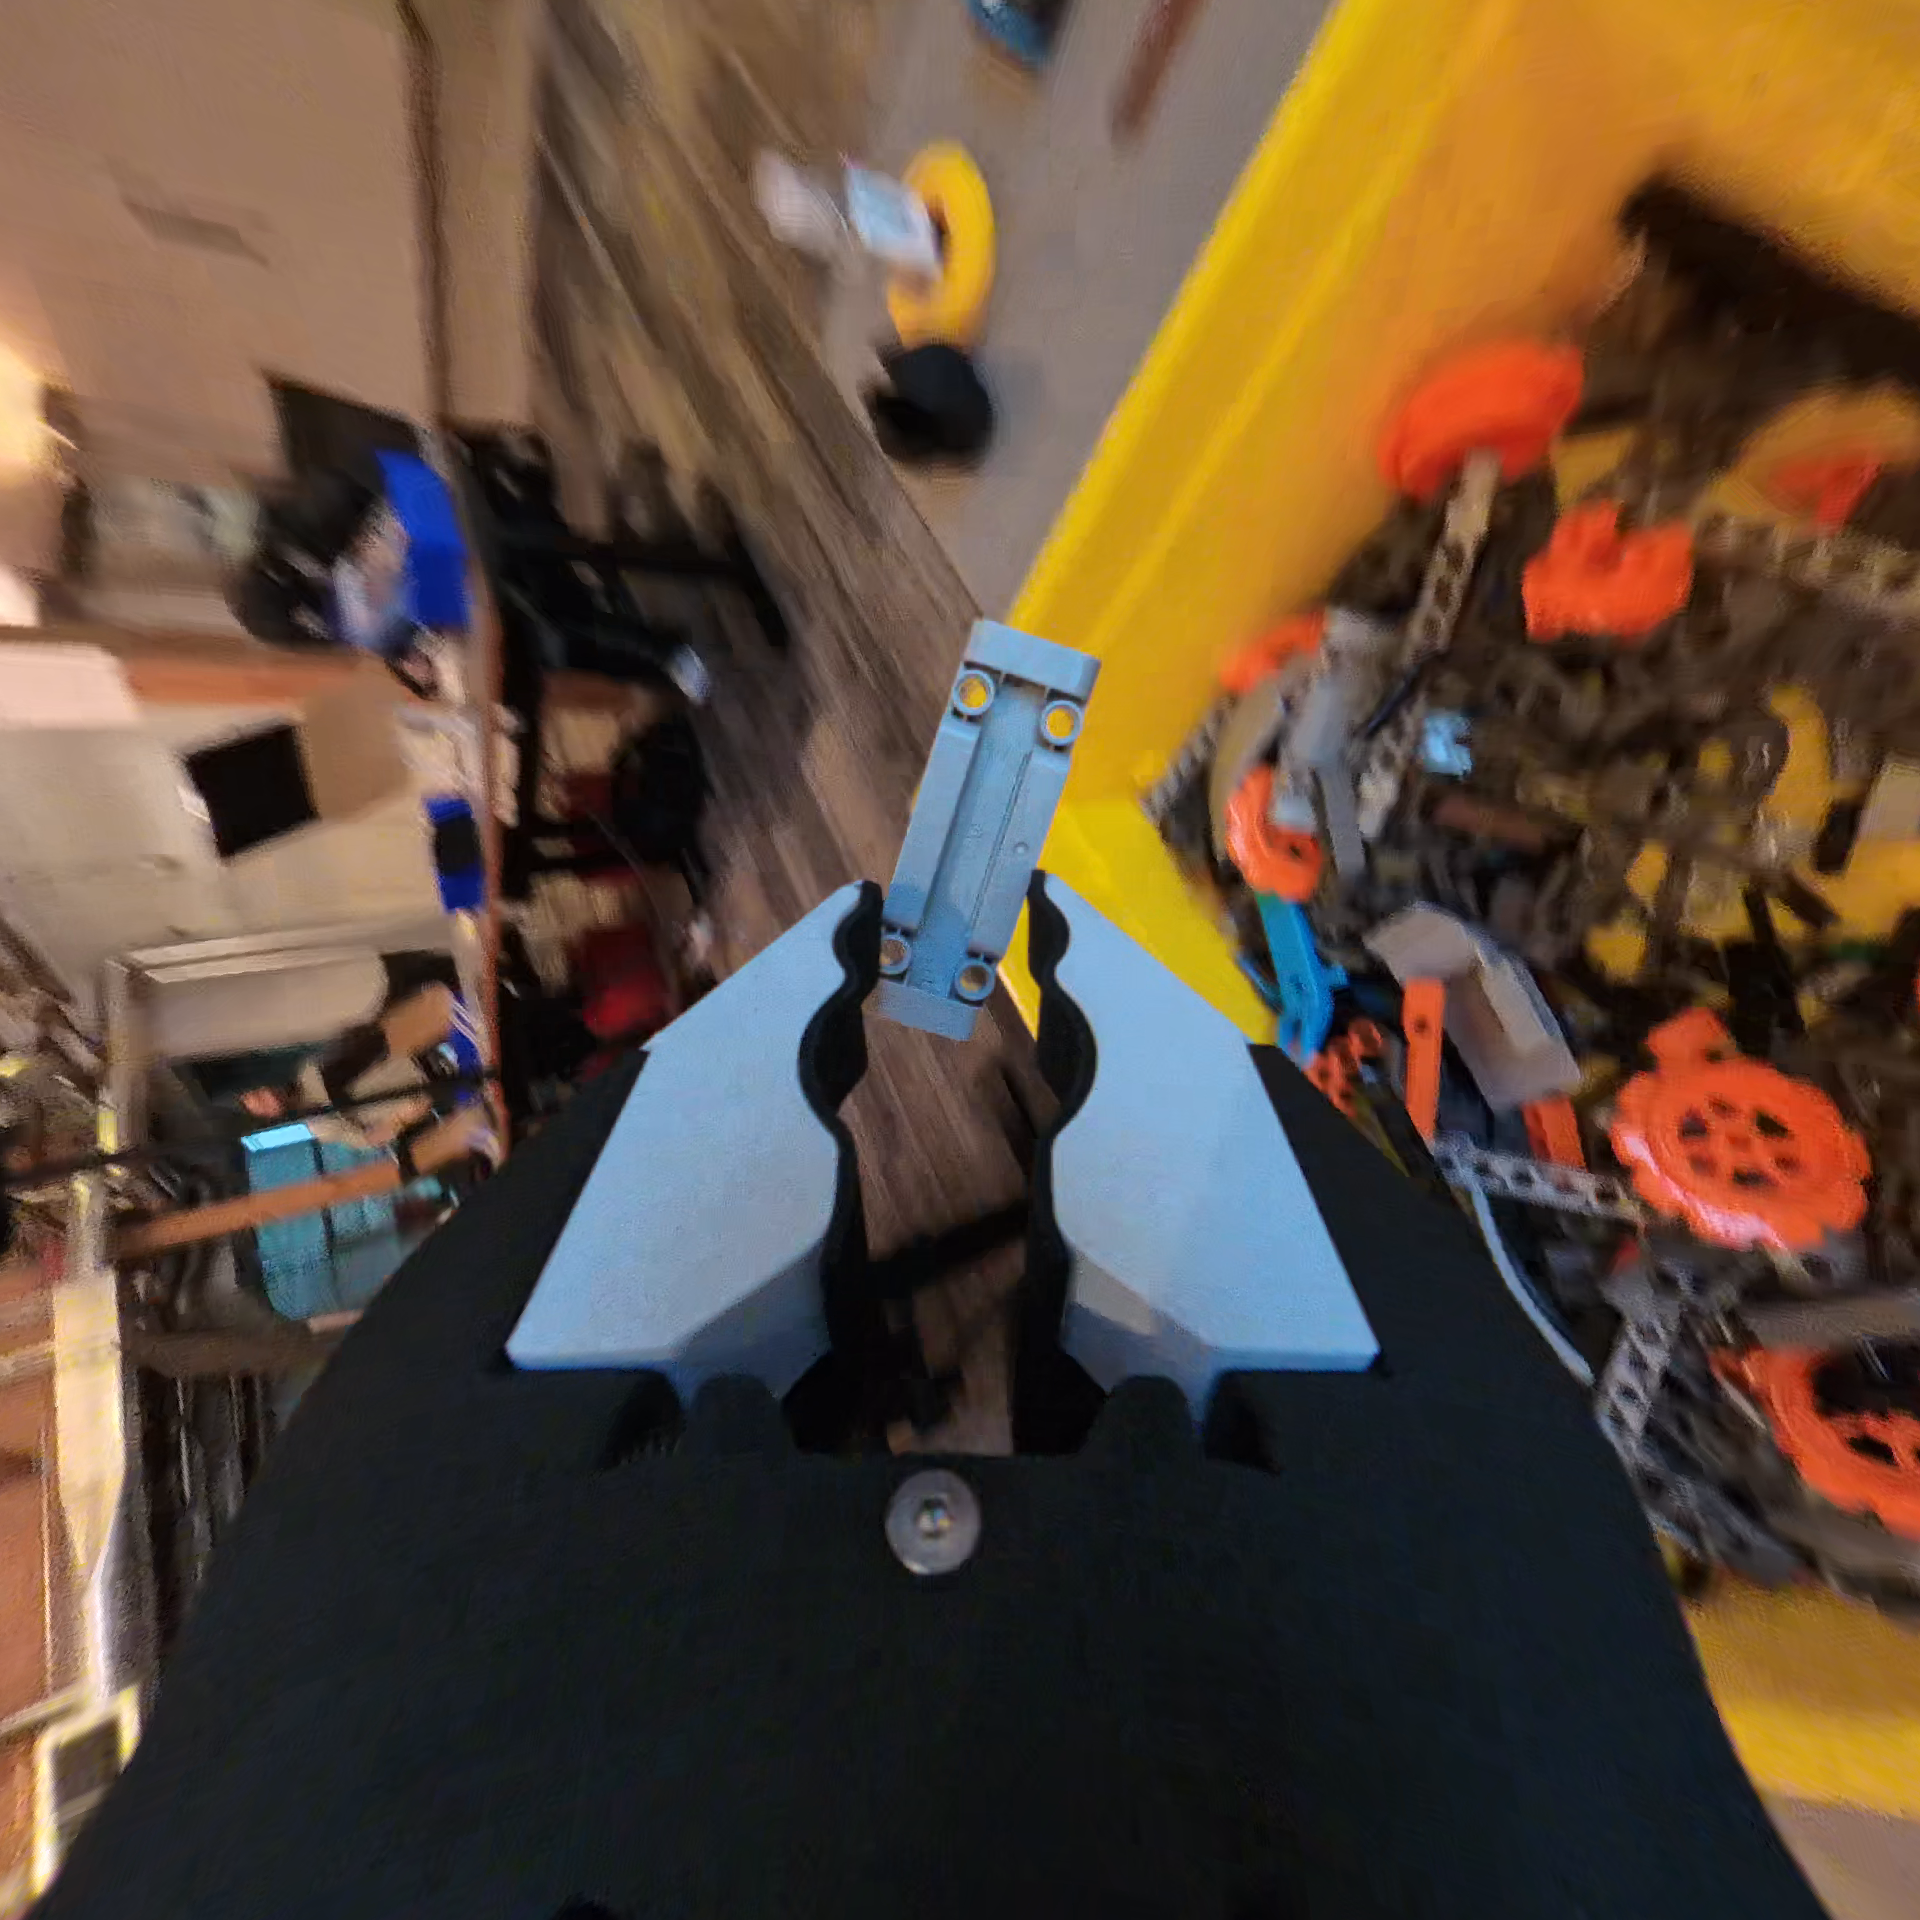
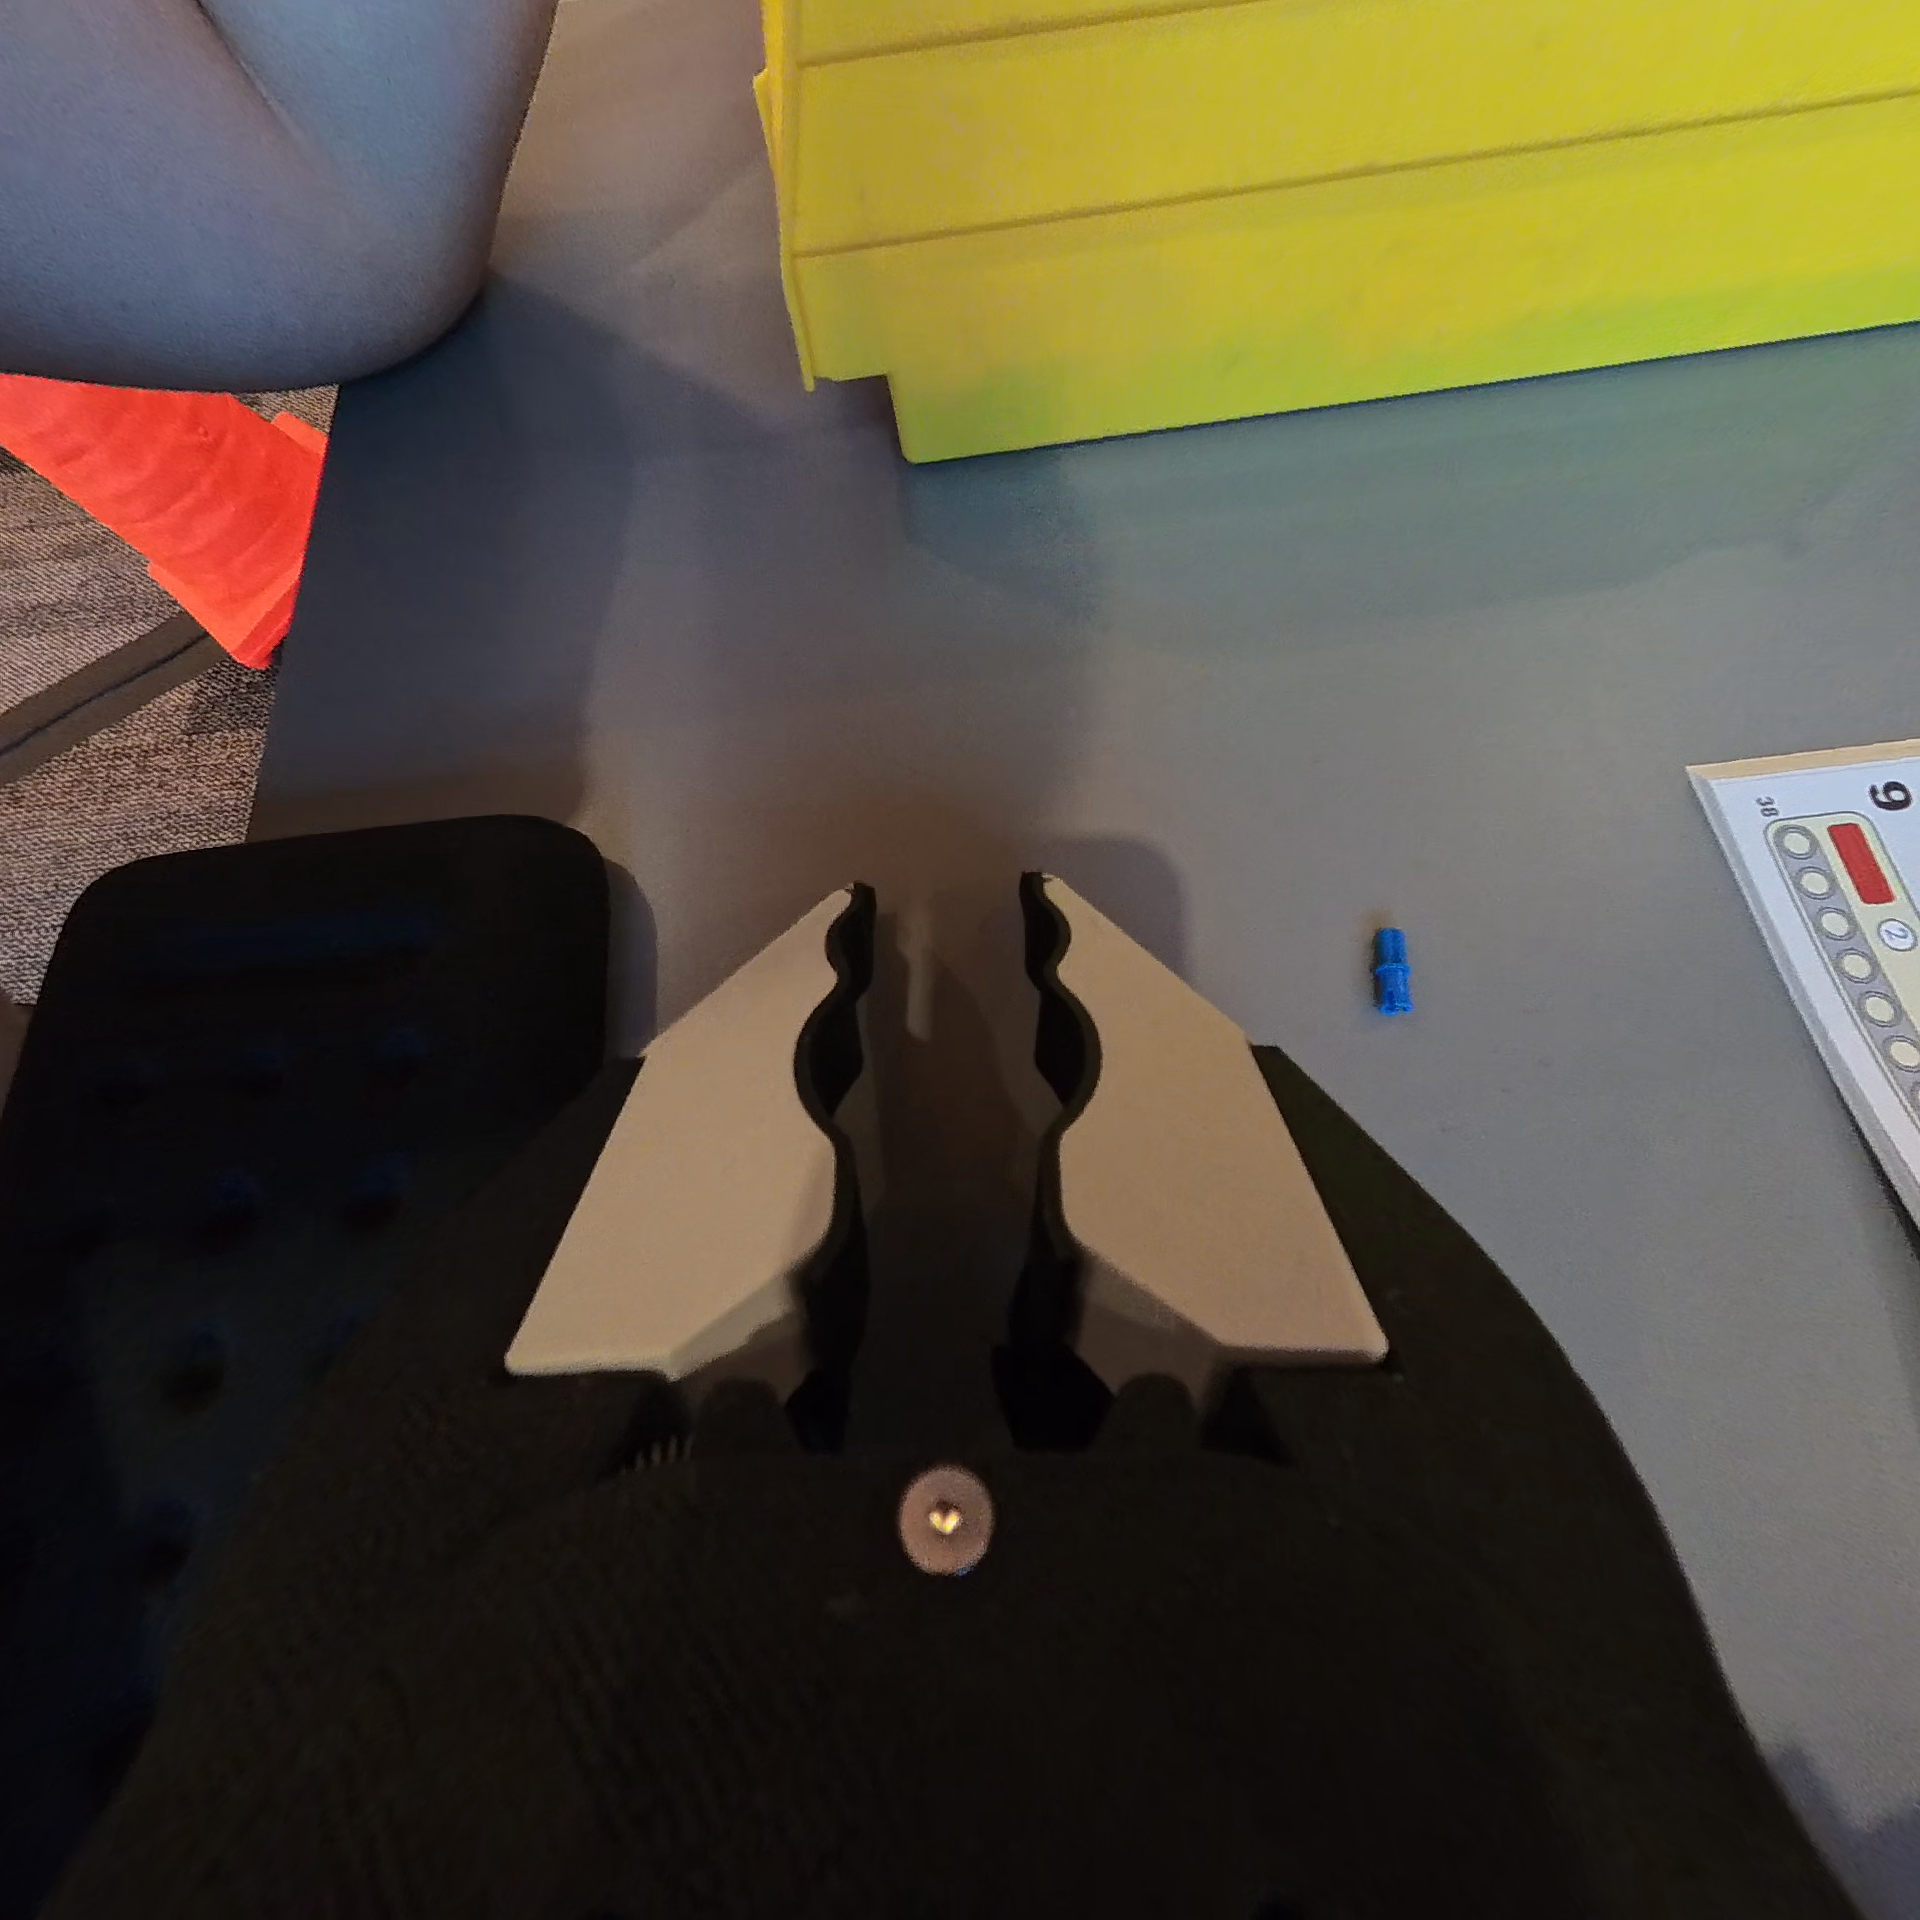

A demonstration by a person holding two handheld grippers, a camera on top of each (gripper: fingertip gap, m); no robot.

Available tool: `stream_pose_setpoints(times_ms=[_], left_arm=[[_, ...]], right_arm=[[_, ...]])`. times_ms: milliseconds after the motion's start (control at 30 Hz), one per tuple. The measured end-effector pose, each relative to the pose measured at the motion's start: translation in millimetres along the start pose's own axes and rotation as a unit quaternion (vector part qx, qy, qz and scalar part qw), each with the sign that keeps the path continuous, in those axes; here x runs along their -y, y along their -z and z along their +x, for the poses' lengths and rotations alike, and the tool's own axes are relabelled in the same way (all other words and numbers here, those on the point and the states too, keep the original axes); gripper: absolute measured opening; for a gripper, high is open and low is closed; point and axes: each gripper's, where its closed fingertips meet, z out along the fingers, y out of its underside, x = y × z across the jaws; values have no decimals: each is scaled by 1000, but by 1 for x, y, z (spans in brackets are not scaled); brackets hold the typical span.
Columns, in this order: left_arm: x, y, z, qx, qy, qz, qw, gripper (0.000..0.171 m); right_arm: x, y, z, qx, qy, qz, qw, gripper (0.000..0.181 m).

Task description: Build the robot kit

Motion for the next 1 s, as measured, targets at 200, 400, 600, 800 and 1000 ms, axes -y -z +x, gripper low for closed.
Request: stream_pose_setpoints(times_ms=[200, 400, 600, 800, 1000], left_arm=[[-51, -9, 69, -190, 9, -132, 973, 27], [-68, -3, 98, -267, 20, -184, 946, 27], [-78, -3, 106, -286, 48, -220, 931, 27], [-36, 0, 99, -265, 19, -124, 956, 33], [29, 0, 129, -317, -47, 13, 947, 16]], right_arm=[[-1, 0, 0, 6, -8, -2, 1000, 29], [-1, 0, 0, 6, -8, -3, 1000, 29], [-1, -1, 0, 7, -8, -4, 1000, 29], [-2, -1, 0, 8, -9, -7, 1000, 29], [-2, -1, -1, 8, -8, -7, 1000, 29]])
